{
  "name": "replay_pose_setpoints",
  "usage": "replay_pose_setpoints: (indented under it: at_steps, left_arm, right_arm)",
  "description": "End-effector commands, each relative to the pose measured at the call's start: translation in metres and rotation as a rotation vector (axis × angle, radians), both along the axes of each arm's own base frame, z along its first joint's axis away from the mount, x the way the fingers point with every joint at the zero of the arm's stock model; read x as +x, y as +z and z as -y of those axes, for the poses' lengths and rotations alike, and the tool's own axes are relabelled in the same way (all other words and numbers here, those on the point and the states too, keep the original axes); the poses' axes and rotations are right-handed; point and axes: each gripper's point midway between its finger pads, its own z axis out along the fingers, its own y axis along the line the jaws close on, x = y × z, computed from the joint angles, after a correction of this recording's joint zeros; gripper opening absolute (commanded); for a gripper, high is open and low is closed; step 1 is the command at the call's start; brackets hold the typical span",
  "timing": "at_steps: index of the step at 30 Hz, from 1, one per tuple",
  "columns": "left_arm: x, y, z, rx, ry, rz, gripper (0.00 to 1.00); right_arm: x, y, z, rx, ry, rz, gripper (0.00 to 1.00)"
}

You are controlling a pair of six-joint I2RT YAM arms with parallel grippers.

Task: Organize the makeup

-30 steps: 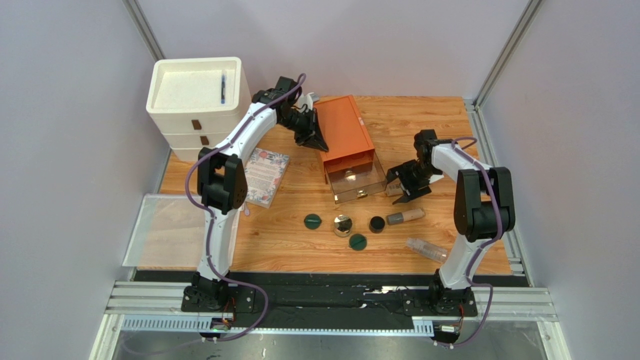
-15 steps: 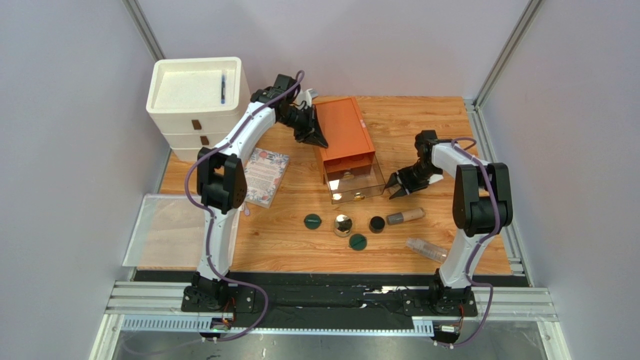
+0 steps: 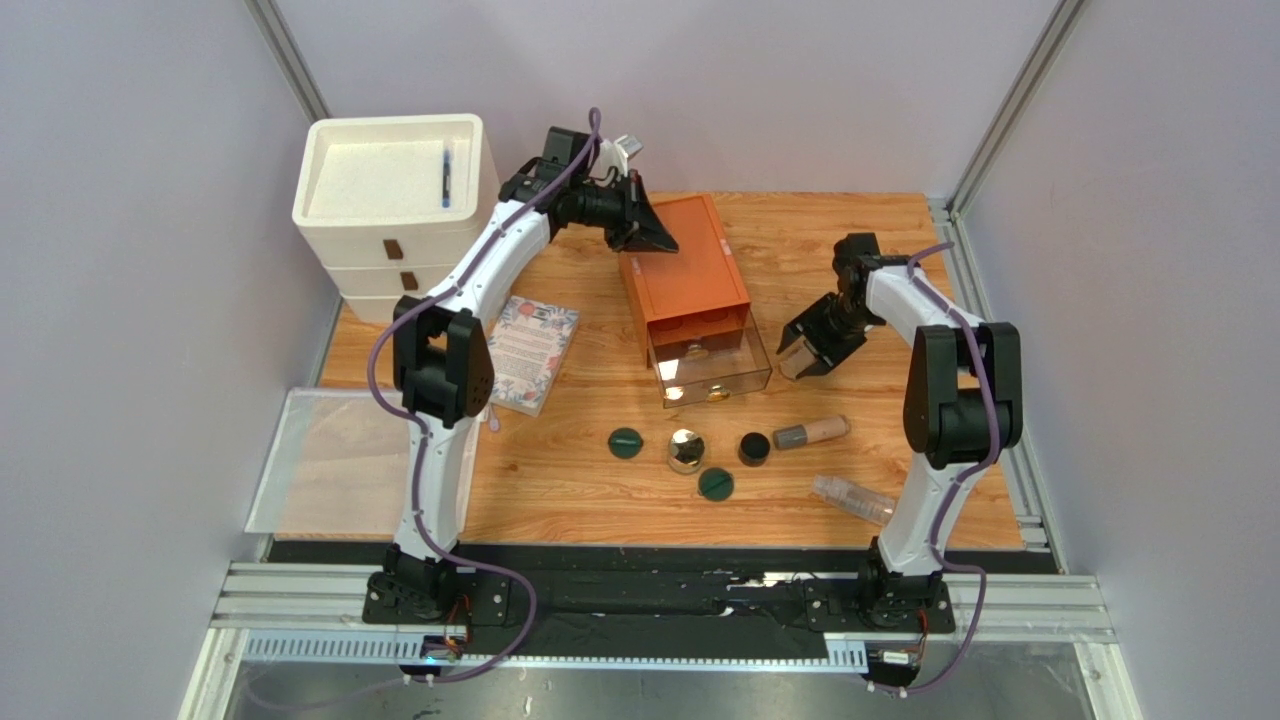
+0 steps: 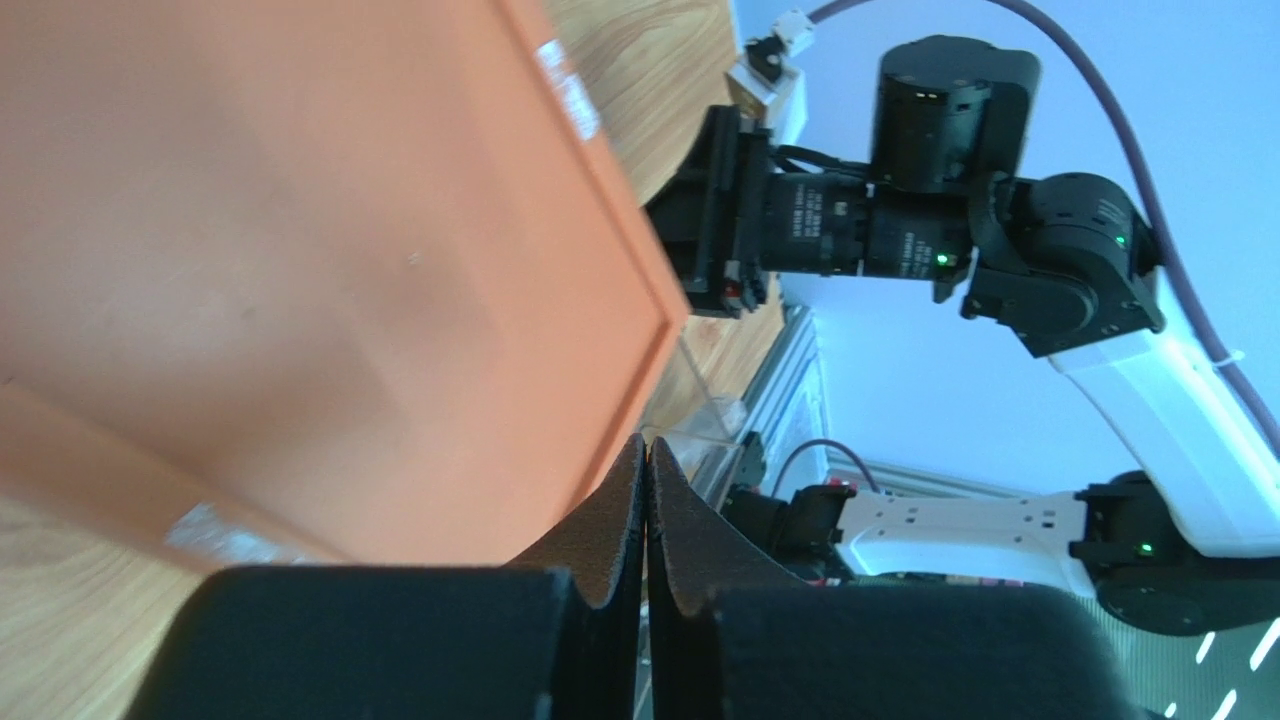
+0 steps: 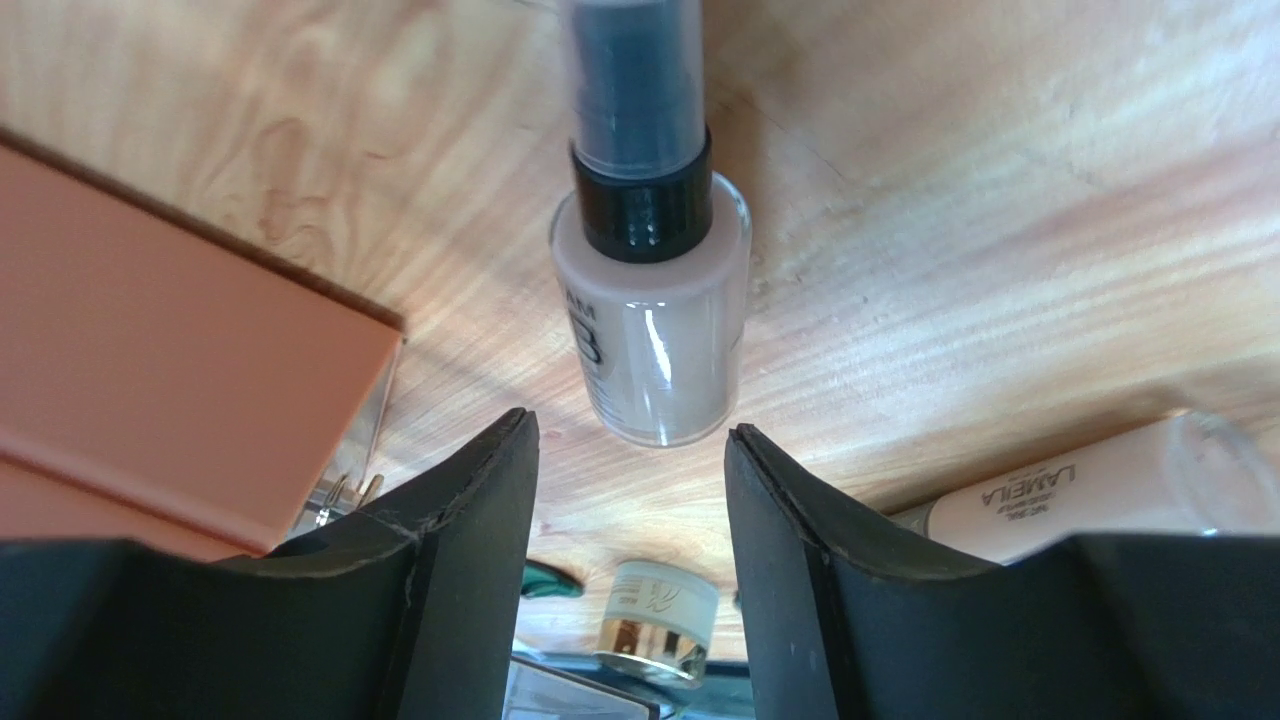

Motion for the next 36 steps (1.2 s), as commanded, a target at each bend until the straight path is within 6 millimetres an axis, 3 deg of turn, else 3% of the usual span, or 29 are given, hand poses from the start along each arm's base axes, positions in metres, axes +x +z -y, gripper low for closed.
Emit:
replay_pose_setpoints:
  at_steps: [1,6,10,17,20,24,25,28,32,36]
  left_arm:
    - [-0.003,0.057,0.016,-0.114,-0.036,0.109,0.00]
    - [-0.003,0.047,0.019,-0.101,-0.030,0.082,0.00]
    - [-0.004,0.044,0.021,-0.095,-0.028,0.078,0.00]
    - [-0.008,0.037,0.021,-0.059,-0.024,0.066,0.00]
    - [-0.011,0.037,0.020,-0.053,-0.026,0.067,0.00]
    - [-0.013,0.036,0.019,-0.047,-0.026,0.066,0.00]
    - [-0.013,0.035,0.019,-0.046,-0.025,0.065,0.00]
    - [-0.013,0.034,0.018,-0.044,-0.026,0.065,0.00]
    - [-0.013,0.035,0.020,-0.049,-0.028,0.067,0.00]
    - [-0.015,0.033,0.019,-0.047,-0.031,0.063,0.00]
  right_arm:
    - [0.008,0.001,0.015,-0.082,0.110,0.029,0.53]
    - [0.003,-0.009,0.024,-0.130,0.169,0.009,0.53]
    - [0.001,-0.030,0.025,-0.135,0.184,-0.029,0.53]
    - [0.008,-0.049,0.032,-0.175,0.198,-0.060,0.44]
    - [0.007,-0.047,0.036,-0.193,0.222,-0.059,0.47]
    - [0.014,-0.029,0.034,-0.192,0.264,0.019,0.53]
    - [0.015,-0.026,0.035,-0.196,0.272,0.028,0.59]
    - [0.016,-0.020,0.043,-0.239,0.295,0.036,0.66]
    - [0.024,-0.018,0.050,-0.280,0.321,0.050,0.67]
    - [0.031,-0.031,0.052,-0.290,0.314,0.028,0.64]
